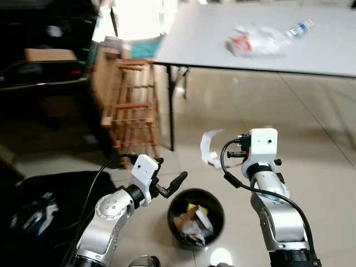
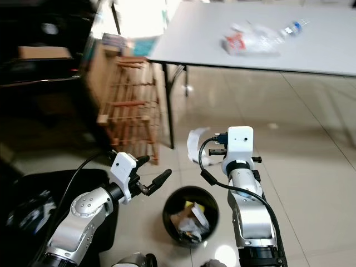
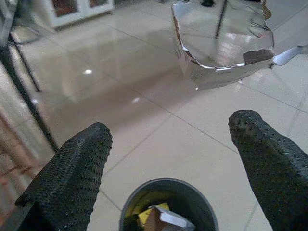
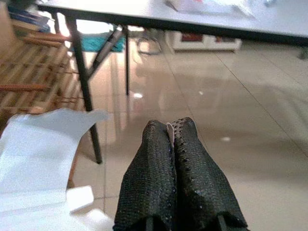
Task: Picking trash to rubbish bin
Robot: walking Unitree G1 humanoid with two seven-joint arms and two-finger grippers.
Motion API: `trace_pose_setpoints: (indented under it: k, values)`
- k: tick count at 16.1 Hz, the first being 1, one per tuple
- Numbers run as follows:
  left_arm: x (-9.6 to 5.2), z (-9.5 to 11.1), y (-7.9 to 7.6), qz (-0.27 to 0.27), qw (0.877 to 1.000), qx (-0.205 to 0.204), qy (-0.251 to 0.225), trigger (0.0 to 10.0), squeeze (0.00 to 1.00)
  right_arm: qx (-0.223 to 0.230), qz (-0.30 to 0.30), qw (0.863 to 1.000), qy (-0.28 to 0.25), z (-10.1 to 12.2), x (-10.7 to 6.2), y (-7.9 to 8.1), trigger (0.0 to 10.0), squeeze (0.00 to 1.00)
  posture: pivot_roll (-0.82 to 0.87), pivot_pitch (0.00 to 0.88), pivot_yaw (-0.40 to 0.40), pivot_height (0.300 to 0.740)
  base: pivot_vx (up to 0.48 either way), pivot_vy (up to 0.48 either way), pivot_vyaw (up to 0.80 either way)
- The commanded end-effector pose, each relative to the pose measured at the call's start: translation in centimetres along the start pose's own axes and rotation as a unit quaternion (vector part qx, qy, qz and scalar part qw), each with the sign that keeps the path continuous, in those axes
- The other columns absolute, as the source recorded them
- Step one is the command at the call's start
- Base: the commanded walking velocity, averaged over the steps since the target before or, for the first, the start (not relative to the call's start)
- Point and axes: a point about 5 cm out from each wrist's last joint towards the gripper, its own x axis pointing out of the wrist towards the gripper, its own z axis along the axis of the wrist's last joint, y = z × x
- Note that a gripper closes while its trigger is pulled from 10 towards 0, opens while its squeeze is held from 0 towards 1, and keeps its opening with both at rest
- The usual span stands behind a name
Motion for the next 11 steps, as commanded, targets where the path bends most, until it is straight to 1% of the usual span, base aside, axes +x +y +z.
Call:
trace_pose_setpoints:
  k: [1,9,10,11]
  values:
    - [-0.01,0.04,-0.07,-0.008,1.0,0.006,0.005,10.0,0.0,0.006,-0.001,1.0,0.007,-0.26,-0.09,-0.04,0.0,0.0,-0.01,0.115,0.051,0.74,0.0,0.0,-0.8]
    - [0.13,-0.14,-0.12,-0.009,1.0,0.015,0.011,10.0,0.0,0.01,0.0,1.0,0.005,-0.26,0.07,0.04,0.0,0.0,0.0,0.11,0.05,0.74,0.0,0.0,-0.78]
    - [0.14,-0.23,0.0,-0.006,1.0,0.014,0.013,10.0,0.0,0.006,0.003,1.0,0.003,-0.24,0.06,0.13,0.0,0.0,0.0,0.109,0.05,0.74,0.0,0.0,0.0]
    - [0.13,-0.32,0.0,-0.01,1.0,0.004,0.015,10.0,0.0,0.007,0.004,1.0,0.004,-0.26,0.05,0.18,0.0,0.0,0.0,0.109,0.049,0.74,0.0,0.0,0.0]
